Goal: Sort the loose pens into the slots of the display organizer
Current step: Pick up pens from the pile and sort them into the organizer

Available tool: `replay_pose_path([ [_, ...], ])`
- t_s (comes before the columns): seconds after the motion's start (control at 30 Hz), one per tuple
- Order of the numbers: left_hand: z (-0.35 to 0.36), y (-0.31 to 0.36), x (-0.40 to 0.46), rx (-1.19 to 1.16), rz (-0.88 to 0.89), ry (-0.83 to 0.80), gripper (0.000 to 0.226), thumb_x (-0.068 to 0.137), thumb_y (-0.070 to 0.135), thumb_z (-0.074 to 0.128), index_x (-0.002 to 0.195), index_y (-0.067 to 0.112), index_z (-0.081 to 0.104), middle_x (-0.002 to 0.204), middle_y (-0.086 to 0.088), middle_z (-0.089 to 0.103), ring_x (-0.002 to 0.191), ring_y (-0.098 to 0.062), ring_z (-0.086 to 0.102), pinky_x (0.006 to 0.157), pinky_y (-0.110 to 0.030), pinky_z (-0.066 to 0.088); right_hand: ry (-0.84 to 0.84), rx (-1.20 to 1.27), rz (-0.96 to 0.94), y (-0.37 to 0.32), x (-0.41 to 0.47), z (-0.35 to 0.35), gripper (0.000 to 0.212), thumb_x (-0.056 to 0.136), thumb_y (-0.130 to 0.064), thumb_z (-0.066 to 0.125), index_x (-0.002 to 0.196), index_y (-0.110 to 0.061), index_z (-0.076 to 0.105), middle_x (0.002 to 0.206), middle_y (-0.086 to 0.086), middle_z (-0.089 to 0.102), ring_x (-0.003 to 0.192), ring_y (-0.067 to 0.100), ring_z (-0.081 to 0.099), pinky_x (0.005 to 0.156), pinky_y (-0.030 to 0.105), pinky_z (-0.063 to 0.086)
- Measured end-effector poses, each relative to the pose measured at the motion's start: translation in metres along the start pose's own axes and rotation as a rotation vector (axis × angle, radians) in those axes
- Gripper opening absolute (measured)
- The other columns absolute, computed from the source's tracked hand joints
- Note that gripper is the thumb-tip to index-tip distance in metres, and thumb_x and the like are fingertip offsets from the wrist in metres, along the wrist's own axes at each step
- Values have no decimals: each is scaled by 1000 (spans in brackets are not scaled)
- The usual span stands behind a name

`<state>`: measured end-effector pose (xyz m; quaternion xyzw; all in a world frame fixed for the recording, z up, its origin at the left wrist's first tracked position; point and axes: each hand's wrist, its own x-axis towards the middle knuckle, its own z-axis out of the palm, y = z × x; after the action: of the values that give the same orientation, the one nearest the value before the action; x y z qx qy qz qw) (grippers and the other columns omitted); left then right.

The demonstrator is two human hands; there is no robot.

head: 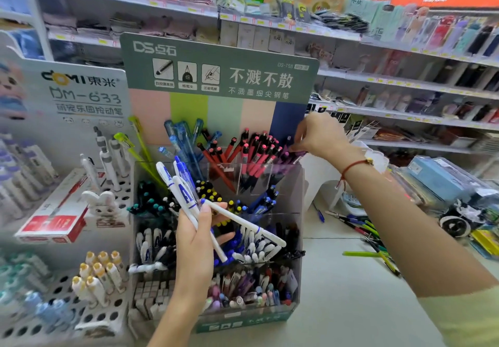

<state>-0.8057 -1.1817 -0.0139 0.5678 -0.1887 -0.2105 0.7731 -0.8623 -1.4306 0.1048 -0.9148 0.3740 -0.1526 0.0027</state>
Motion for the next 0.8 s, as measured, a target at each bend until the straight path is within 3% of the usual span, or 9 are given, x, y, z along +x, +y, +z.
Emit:
replay_pose_path([
  [0.1, -3, 1, -2, 3, 10, -2, 16, 101, 22, 39, 107, 22, 55, 100, 1, 68, 92, -7, 67, 60, -22, 56, -264, 156, 3, 6, -2, -6, 13, 72, -25, 81, 79, -15, 77, 63, -4, 68, 59, 8, 63, 54, 19, 51],
  [0.2, -7, 1, -3, 6, 15, 0, 19, 101, 22, 39, 112, 17, 54, 93, 9, 70, 90, -6, 68, 59, -21, 56, -395, 399, 48, 13, -10, -15, 30, 72, -11, 81, 100, -15, 71, 85, 0, 69, 71, 7, 64, 63, 15, 52],
  [0.3, -7, 0, -4, 13, 18, -4, 24, 101, 22, 39, 120, 15, 51, 89, 12, 71, 89, -3, 67, 59, -21, 56, -78, 697, 103, 20, -20, -4, 30, 74, -5, 79, 101, -14, 70, 95, 5, 70, 87, 14, 67, 84, 30, 54],
  [0.4, -3, 1, -5, 10, 16, -6, 28, 101, 23, 39, 126, 15, 50, 94, 8, 69, 90, -4, 67, 60, -22, 57, 285, 641, 143, 13, -35, 25, 26, 88, -8, 66, 114, -7, 66, 108, 9, 69, 101, 21, 66, 88, 23, 49],
  [0.5, 1, 1, -8, 4, 0, -18, 22, 101, 22, 39, 117, 16, 53, 99, 2, 69, 92, -7, 68, 60, -22, 56, 171, 462, 45, -1, -53, 61, 47, 102, -19, 43, 146, -8, 33, 146, 11, 44, 135, 24, 40, 107, 28, 35],
  [0.6, 3, 0, -11, -10, -25, -22, 18, 101, 22, 40, 112, 18, 54, 99, 1, 70, 92, -8, 68, 61, -22, 56, 48, 443, 24, 1, -59, 74, 58, 104, -25, 36, 153, -10, 8, 158, 9, 22, 148, 18, 7, 117, 32, 13],
  [0.7, 1, 1, -15, -36, -58, -22, 23, 101, 22, 41, 118, 15, 54, 103, -1, 69, 89, -5, 69, 61, -23, 57, 152, 392, 14, 0, -65, 62, 57, 102, -25, 40, 153, -12, 16, 157, 10, 22, 148, 21, 10, 120, 36, 15],
  [0.77, -4, 0, -18, -52, -71, -23, 21, 101, 22, 41, 115, 19, 56, 102, 1, 69, 88, -3, 69, 61, -21, 56, 336, 317, -28, -12, -84, 55, 50, 101, -25, 44, 148, -12, 32, 150, 10, 37, 141, 22, 28, 115, 36, 26],
  [0.8, -6, 0, -20, -55, -73, -23, 20, 101, 22, 41, 115, 20, 56, 100, 3, 69, 87, -1, 68, 60, -20, 56, 325, 344, -38, -21, -98, 52, 44, 101, -28, 44, 142, -14, 41, 143, 7, 46, 133, 21, 40, 110, 32, 33],
])
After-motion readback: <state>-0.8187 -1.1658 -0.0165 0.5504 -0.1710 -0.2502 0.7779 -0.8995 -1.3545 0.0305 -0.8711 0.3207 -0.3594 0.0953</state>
